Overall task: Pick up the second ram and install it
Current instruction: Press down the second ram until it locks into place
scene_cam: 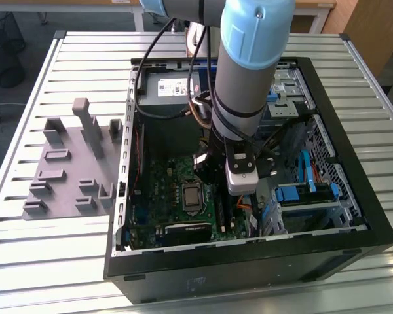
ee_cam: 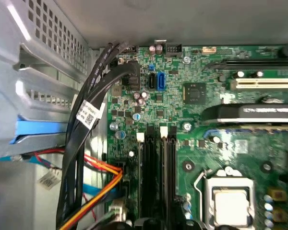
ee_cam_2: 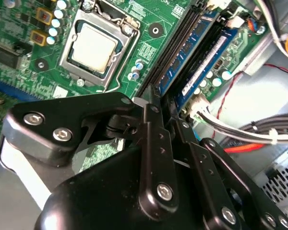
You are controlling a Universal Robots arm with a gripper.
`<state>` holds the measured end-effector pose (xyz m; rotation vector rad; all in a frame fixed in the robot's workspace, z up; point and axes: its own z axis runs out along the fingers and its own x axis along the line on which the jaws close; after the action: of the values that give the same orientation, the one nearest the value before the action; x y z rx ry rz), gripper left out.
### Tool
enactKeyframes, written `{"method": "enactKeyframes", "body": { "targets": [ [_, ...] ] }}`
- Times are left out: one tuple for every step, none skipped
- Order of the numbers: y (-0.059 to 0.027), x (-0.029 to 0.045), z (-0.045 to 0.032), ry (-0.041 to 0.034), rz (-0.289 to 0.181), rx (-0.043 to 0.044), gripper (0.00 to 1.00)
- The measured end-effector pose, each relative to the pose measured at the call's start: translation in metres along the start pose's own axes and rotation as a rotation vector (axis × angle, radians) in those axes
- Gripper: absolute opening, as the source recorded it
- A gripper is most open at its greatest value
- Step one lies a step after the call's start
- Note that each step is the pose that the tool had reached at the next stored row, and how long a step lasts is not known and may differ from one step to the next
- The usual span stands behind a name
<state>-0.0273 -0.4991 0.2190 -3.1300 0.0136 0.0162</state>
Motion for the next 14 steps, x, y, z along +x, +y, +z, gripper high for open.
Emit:
{"method": "enactKeyframes", "body": {
  "targets": [
    [0.0000,0.0000,-0.0033,0.0000,0.000,-0.0001,0.21],
    [0.0000,-0.0001,-0.0061,-0.0001,0.000,-0.0003,0.21],
    [-0.0001,-0.0001,-0.0079,-0.0001,0.000,-0.0003,0.21],
    [-0.0001,-0.0001,-0.0087,-0.0001,0.000,-0.0002,0.21],
    [-0.0001,-0.0001,-0.0086,0.0000,0.000,0.0001,0.21],
    [-0.0001,-0.0001,-0.0086,0.0000,0.000,0.0001,0.21],
    [-0.0001,-0.0001,-0.0086,0.0000,0.000,0.0000,0.21],
    [-0.0001,-0.0001,-0.0086,0.0000,0.000,0.0001,0.20],
    [-0.0001,-0.0001,-0.0087,0.0000,0.000,-0.0001,0.13],
    [-0.0001,-0.0001,-0.0087,-0.0001,0.000,-0.0002,0.13],
    [-0.0001,-0.0001,-0.0087,0.0000,0.000,-0.0001,0.11],
    [-0.0001,-0.0001,-0.0087,-0.0001,0.000,-0.0002,0.11],
    [-0.0001,-0.0001,-0.0085,-0.0001,0.000,-0.0003,0.11],
    [-0.0001,-0.0001,-0.0080,0.0000,0.000,0.0001,0.11]
  ]
}}
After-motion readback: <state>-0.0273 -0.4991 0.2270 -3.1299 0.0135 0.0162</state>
